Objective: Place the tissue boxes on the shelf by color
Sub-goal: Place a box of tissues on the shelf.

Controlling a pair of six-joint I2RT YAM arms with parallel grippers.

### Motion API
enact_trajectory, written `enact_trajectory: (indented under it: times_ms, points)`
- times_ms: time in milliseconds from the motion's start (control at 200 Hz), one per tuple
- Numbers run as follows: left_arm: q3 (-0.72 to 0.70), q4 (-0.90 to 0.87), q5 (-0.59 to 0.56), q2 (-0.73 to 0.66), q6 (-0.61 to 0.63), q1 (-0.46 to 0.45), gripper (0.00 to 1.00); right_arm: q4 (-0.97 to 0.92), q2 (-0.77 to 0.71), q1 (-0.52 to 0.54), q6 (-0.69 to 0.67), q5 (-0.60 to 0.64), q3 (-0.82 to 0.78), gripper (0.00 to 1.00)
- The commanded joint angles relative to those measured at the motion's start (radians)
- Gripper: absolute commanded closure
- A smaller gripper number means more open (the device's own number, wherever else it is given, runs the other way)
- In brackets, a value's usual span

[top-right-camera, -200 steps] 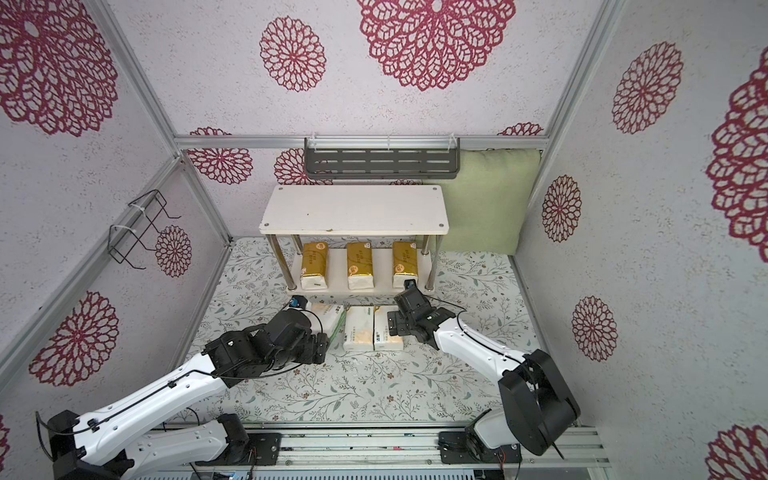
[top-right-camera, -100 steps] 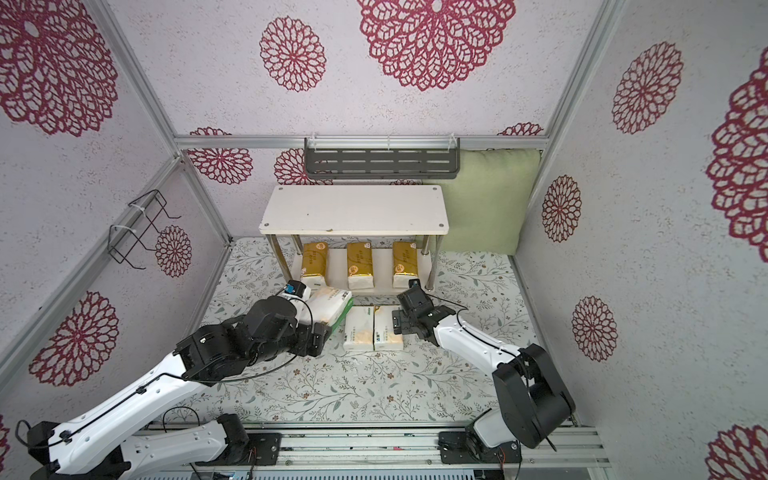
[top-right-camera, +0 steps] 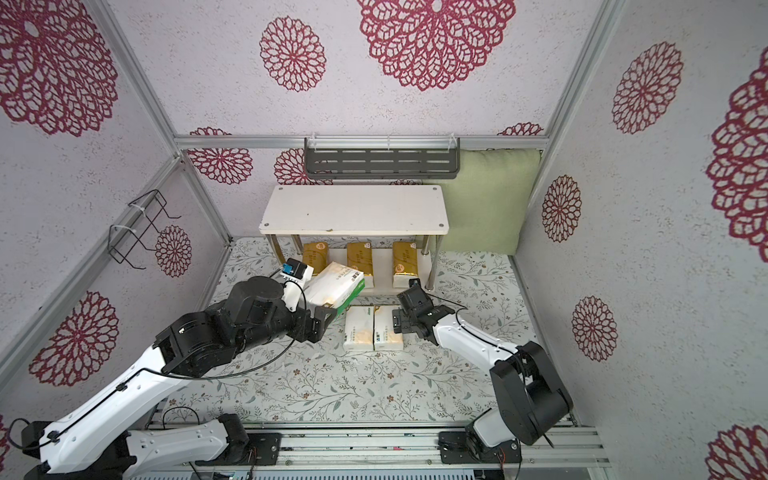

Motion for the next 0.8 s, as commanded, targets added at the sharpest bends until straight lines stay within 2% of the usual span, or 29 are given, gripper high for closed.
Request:
enact_trajectory:
  times_ms: [0,405,585,796]
  points:
    - [0.062,0.046,-0.014,0.018,0.066,-0.009,0.09,0.012,-0.002,-0.006,-0.011,0.018,0.005,0.01]
    - [0.252,0.071,-0.109,0.113,0.175,0.015,0.09,0.024,-0.005,-0.007,-0.007,0.011,-0.011,0.01]
    - [0.316,0.09,-0.11,0.164,0.205,0.099,0.09,0.03,-0.009,-0.006,-0.001,0.004,-0.02,0.01]
    - [0.38,0.136,-0.07,0.256,0.227,0.248,0.11,0.035,-0.021,-0.006,0.006,-0.002,-0.031,0.01]
